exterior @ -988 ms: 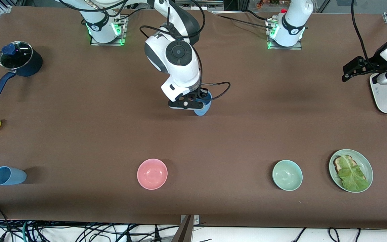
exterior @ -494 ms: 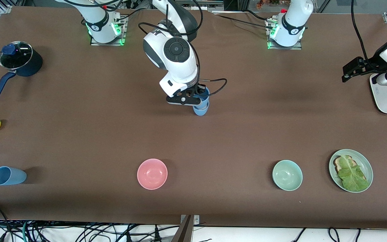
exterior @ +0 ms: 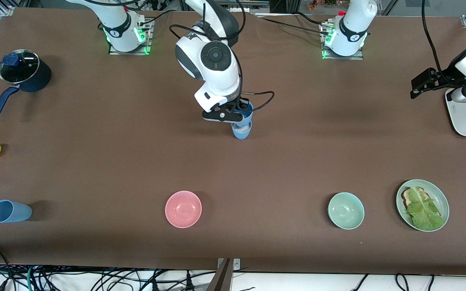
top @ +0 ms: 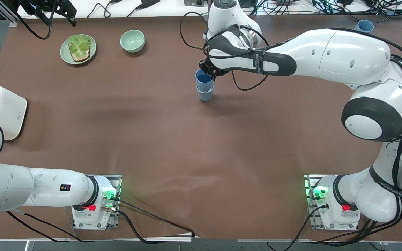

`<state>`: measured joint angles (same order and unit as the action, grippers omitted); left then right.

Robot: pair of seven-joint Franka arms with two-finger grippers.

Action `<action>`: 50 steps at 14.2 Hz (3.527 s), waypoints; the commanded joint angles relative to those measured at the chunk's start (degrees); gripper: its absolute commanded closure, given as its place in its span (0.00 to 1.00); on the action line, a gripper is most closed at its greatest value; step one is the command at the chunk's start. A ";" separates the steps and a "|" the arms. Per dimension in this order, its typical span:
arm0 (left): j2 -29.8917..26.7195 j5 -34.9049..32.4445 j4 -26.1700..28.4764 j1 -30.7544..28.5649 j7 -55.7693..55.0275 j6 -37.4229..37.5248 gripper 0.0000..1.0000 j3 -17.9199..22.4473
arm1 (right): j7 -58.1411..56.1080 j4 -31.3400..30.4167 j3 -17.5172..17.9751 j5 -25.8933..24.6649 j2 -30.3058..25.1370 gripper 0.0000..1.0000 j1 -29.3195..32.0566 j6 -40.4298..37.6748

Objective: Stack blue cups with both arms

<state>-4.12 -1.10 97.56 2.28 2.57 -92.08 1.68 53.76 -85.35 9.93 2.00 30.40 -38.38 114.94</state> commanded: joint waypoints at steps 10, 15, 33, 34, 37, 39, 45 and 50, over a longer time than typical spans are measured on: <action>2.01 1.54 -3.96 0.80 -0.28 2.60 0.00 -0.19 | -0.06 -1.23 -0.52 0.64 -1.13 0.47 0.24 1.07; 2.01 1.54 -3.96 0.80 -0.28 2.60 0.00 -0.19 | -0.76 0.80 -0.61 0.11 -3.32 0.00 5.06 0.11; 1.92 1.45 -4.13 -0.08 -0.19 3.57 0.00 -1.42 | -45.76 -2.10 -0.52 -0.06 -27.14 0.00 42.15 -26.87; 1.92 1.45 -4.13 -0.17 -0.02 3.57 0.00 -1.33 | -46.11 -2.54 -0.43 -0.06 -27.76 0.00 42.33 -26.96; 2.01 1.45 -4.22 -0.08 -0.19 3.57 0.00 -1.42 | -46.82 -2.11 -0.61 -0.15 -27.50 0.00 42.25 -28.19; 1.92 1.28 -4.13 0.01 -0.19 3.57 0.00 -1.51 | -46.38 -1.31 -0.61 0.28 -26.97 0.00 42.34 -28.90; 1.92 1.28 -4.13 -0.08 -0.19 3.57 0.00 -1.51 | -46.82 -1.14 -0.61 -0.41 -26.71 0.00 42.16 -28.28; 1.92 1.28 -4.13 0.01 -0.28 3.57 0.00 -1.68 | -47.79 -0.08 -0.52 -2.35 -25.92 0.00 42.16 -28.11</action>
<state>-3.14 -1.09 95.58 2.59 2.56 -90.00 0.24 7.13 -85.84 8.49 0.35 4.74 2.79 86.84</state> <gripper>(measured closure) 0.000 0.000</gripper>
